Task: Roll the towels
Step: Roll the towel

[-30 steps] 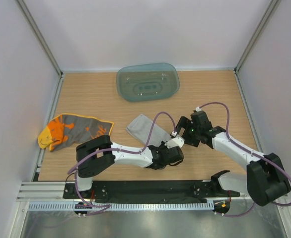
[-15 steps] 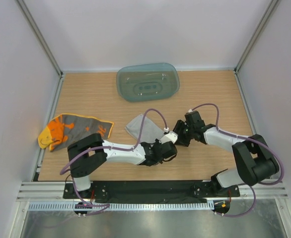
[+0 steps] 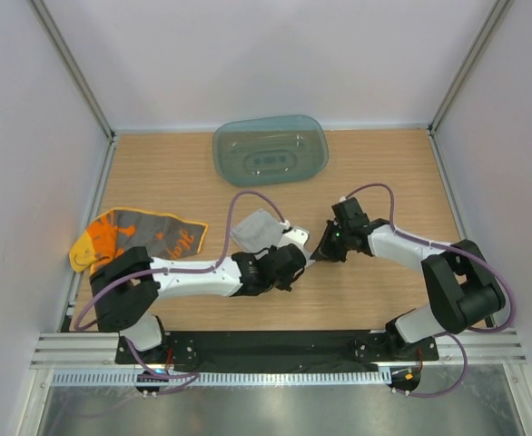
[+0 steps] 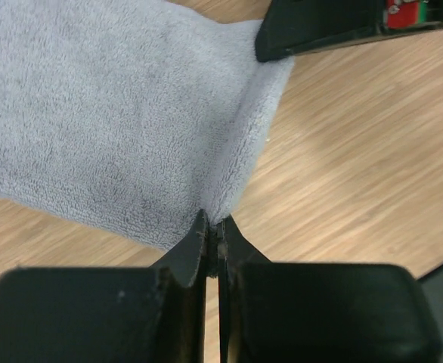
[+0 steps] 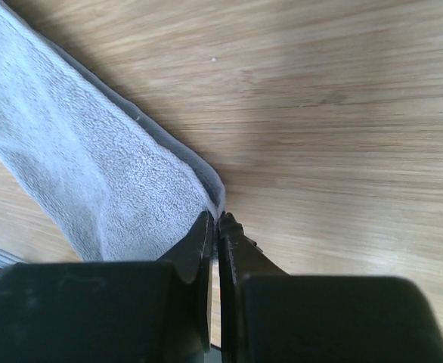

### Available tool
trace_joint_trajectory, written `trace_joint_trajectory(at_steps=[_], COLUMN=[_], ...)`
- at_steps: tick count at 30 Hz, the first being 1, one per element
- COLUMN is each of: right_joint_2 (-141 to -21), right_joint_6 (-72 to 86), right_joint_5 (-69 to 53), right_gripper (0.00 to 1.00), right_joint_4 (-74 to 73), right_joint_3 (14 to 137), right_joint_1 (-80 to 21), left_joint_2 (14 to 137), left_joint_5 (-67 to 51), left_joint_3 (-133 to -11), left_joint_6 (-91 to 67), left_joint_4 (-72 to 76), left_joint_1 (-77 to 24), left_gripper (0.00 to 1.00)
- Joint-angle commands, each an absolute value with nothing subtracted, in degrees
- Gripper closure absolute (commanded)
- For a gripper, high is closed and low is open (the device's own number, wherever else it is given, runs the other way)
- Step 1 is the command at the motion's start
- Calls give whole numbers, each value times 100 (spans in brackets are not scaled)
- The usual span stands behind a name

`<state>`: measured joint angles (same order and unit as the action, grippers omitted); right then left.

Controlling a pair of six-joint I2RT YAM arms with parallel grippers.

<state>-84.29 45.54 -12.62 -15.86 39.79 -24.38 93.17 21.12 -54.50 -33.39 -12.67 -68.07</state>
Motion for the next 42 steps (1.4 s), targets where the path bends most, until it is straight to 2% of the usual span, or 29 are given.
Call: trace_joint_trajectory(at_steps=[1,3,4,6,9,11,12,16,19,23,28,31,33,37,40,42], right_joint_2=[-8350,-8323,-8315,-8262,-8157,-8051,-7972,-7219,-6848,-6321,-6214,-6293,-6328,-6521,-6644,-6785], right_joint_6=[4158,4035,4008,3894,3788,3744,3727,3569,3428,3305,3550,3919,4086,4254,4315,4315], right_joint_5=[-387,-142,-28,341,649,887,905,739,256,-683,-2282,-2845,-3031,-3085,-3059,-2945], right_gripper=[95,87,75,72,47,34,34,34,41,51,55,60,65,82,88,89], right_joint_4=[-2327,-2539,-2749,-2952,-3304,-3498,-3533,-3315,-3086,-2761,-1770,-1023,-635,-124,217,316], right_joint_3=[4447,4640,4710,4921,5229,5448,5493,5467,5335,5099,4545,4123,3833,3621,3481,3419], right_joint_1=[-2399,-2391,-2382,-2338,-2294,-2276,-2276,-2285,-2285,-2276,-2285,-2311,-2364,-2584,-2864,-3101], left_joint_2=[8860,8781,8745,8719,8745,8754,8763,8622,8517,8525,8525,8631,8710,8806,8946,9008], left_joint_5=[1706,1583,1486,1398,1319,1222,1169,792,677,264,115,35,-211,-307,-483,-614], left_joint_3=[-5282,-5221,-5195,-5133,-5072,-5045,-5036,-4949,-4922,-4651,-4465,-4386,-4333,-4202,-4096,-4043], left_joint_6=[-3717,-3814,-3893,-3955,-4052,-4174,-4236,-4780,-5500,-6274,-6688,-6890,-7066,-7233,-7347,-7391], left_joint_4=[-1336,-1345,-1319,-1275,-1178,-1134,-1038,-791,-887,-818,-756,-747,-721,-738,-660,-607], left_joint_1=[-6741,-6733,-6724,-6724,-6715,-6697,-6689,-6513,-6215,-5836,-5564,-5441,-5300,-5124,-4949,-4835], left_gripper=[100,100,100,100,100,100,100,100,100,100,100,100,100,100,100,100])
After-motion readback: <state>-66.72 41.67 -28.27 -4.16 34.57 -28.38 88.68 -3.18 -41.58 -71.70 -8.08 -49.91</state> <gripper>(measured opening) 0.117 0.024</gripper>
